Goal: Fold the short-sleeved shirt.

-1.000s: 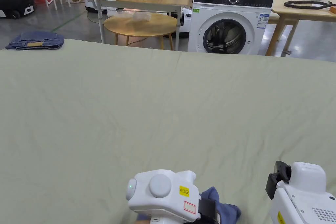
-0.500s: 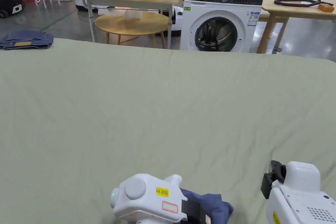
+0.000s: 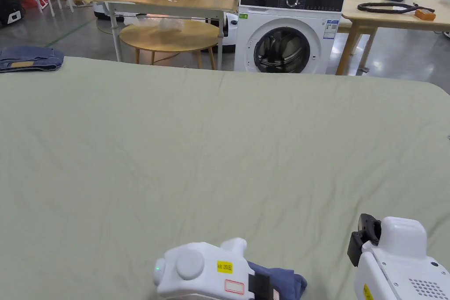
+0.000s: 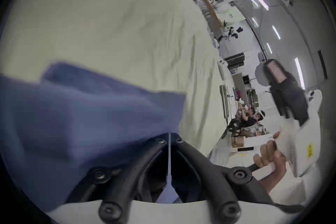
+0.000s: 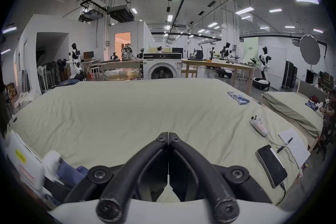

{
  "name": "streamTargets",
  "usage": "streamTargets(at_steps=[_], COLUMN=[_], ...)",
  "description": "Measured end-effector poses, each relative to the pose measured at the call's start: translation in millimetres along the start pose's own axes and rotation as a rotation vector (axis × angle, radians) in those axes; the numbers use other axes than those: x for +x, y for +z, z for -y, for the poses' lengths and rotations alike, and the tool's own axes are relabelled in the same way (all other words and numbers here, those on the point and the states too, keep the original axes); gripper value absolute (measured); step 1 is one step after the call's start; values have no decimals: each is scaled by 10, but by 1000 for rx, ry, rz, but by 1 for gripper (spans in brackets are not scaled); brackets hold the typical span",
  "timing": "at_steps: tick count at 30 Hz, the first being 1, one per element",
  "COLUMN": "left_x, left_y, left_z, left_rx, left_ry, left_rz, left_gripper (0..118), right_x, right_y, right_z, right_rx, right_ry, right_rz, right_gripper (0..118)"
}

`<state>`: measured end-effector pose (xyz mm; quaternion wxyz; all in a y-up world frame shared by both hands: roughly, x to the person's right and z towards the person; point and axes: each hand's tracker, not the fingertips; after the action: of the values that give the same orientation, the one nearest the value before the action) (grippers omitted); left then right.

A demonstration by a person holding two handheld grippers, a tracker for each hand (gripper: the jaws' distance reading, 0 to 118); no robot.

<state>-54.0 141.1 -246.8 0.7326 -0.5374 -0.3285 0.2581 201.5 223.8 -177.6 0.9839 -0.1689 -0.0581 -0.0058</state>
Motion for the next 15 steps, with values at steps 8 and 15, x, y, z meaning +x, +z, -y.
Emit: streamTargets(at_steps=[8, 15], left_x=[20, -52], left_y=[1211, 1701], left_z=[-99, 51], left_rx=[528, 972], left_ry=[-262, -443], left_rz=[-345, -680], left_gripper=[0, 0], right_x=[-188, -386], right_y=[-73, -107], right_z=[-146, -244], right_rx=[87, 162], right_ry=[7, 20], right_rz=[-22, -42], right_gripper=[0, 0])
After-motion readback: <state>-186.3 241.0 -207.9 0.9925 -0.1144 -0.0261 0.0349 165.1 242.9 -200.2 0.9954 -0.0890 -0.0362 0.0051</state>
